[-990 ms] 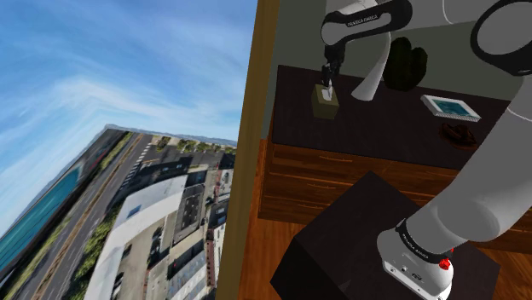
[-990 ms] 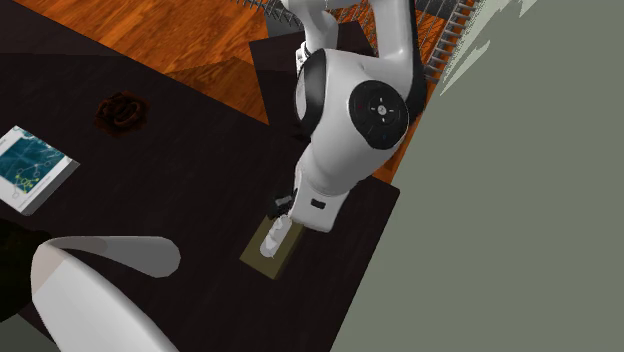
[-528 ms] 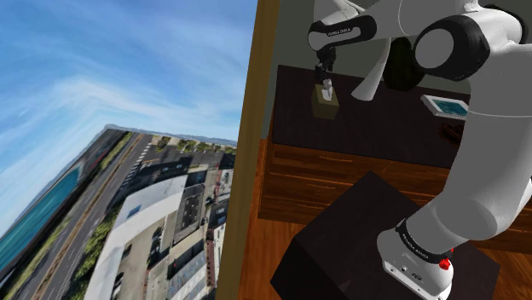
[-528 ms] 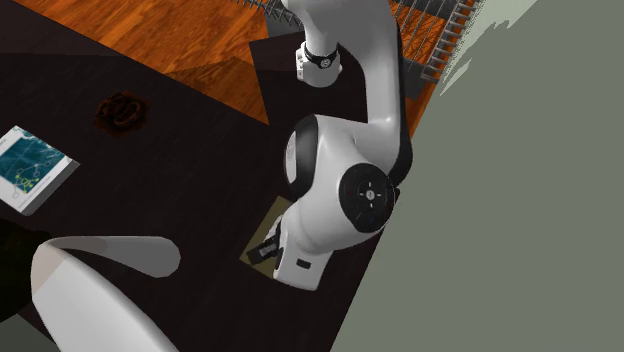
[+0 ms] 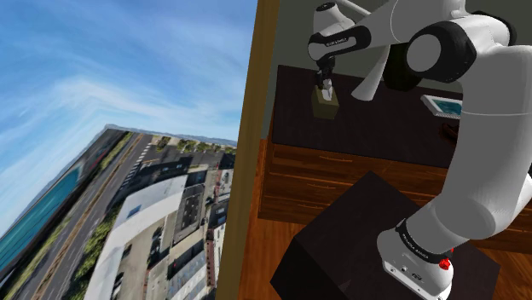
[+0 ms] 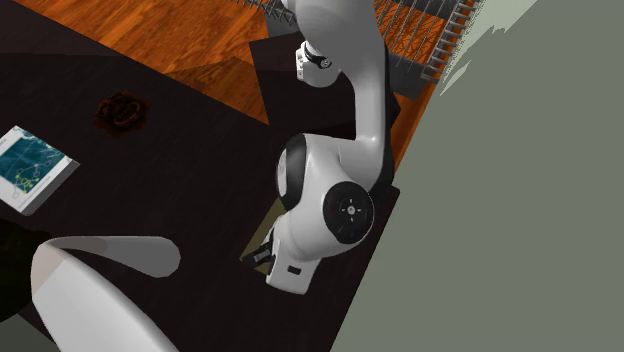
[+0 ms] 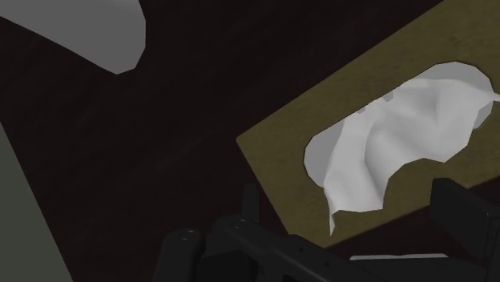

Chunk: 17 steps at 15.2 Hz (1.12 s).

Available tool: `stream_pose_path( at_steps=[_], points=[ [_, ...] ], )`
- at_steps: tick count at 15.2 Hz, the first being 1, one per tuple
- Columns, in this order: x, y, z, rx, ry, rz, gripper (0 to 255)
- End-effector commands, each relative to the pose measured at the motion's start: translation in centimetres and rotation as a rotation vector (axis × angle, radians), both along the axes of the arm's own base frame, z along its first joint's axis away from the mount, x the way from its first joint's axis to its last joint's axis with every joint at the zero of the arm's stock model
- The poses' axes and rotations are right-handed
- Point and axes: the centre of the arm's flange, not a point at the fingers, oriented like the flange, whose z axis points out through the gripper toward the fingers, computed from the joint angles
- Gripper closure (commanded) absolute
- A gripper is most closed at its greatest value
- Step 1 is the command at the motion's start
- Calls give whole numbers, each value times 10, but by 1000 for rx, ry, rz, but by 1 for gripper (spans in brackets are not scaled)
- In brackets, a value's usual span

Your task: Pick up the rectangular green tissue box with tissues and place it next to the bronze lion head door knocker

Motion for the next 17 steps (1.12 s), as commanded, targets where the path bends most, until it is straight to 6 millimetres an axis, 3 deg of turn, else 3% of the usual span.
stream_pose_path(
  at_steps=[1, 7, 8, 17],
  points=[
    [0, -2, -3, 0, 0, 0, 0],
    [0, -1, -3, 0, 0, 0, 0],
    [0, -1, -3, 0, 0, 0, 255],
    [0, -2, -3, 0, 0, 0, 255]
  ],
)
